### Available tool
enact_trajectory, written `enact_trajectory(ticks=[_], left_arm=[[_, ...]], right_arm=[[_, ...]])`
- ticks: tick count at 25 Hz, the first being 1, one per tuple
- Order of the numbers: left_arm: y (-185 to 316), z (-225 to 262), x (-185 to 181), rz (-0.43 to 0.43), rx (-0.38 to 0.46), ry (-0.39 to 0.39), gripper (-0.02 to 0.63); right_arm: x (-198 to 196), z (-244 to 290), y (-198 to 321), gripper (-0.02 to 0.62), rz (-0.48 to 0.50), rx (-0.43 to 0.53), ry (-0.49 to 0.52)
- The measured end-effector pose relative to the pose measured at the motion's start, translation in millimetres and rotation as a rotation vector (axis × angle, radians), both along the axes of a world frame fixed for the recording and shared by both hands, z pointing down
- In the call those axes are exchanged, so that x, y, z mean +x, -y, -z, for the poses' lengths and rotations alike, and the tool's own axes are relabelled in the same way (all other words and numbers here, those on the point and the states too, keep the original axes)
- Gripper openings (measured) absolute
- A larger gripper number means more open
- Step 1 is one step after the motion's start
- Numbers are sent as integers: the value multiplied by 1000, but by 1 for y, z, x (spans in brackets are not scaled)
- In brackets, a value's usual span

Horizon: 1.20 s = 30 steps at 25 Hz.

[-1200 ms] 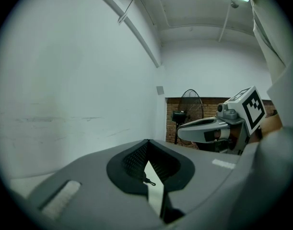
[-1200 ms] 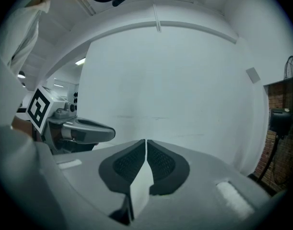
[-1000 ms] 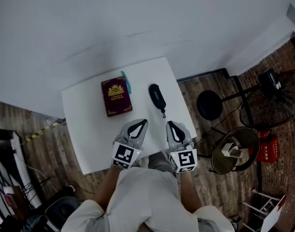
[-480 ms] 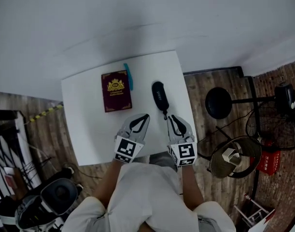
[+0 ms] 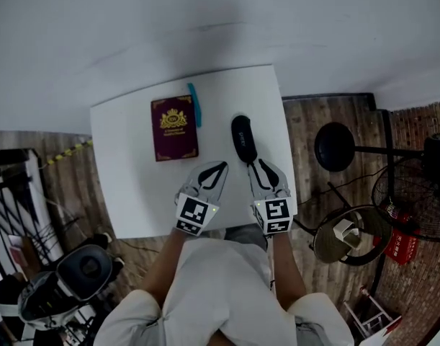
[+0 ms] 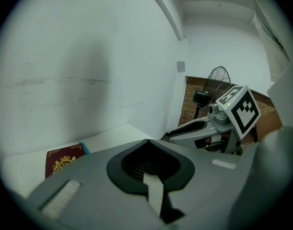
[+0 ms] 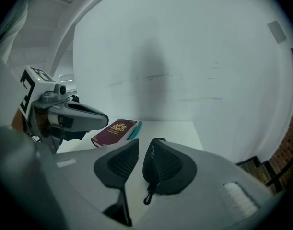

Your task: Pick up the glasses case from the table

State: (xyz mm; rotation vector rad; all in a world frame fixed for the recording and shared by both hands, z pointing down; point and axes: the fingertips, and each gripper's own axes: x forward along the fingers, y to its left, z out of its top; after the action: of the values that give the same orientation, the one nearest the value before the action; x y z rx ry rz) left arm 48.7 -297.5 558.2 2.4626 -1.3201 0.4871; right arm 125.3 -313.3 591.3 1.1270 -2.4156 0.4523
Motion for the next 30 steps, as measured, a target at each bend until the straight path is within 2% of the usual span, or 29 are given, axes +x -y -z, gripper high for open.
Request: enact_trajectory(ticks=[8,17,30], left_arm=[[16,-23,2,8,-43,-8,19],[23,-40,1,18,-82,-11,18],[24,-53,-5,57,-116,-19,18]], right_arm=[[-8,-33,16,138,23,-69,-47],[-21,-81,32,264,81,-175,-148],[-25,-129,41,350,119,-302,-209]])
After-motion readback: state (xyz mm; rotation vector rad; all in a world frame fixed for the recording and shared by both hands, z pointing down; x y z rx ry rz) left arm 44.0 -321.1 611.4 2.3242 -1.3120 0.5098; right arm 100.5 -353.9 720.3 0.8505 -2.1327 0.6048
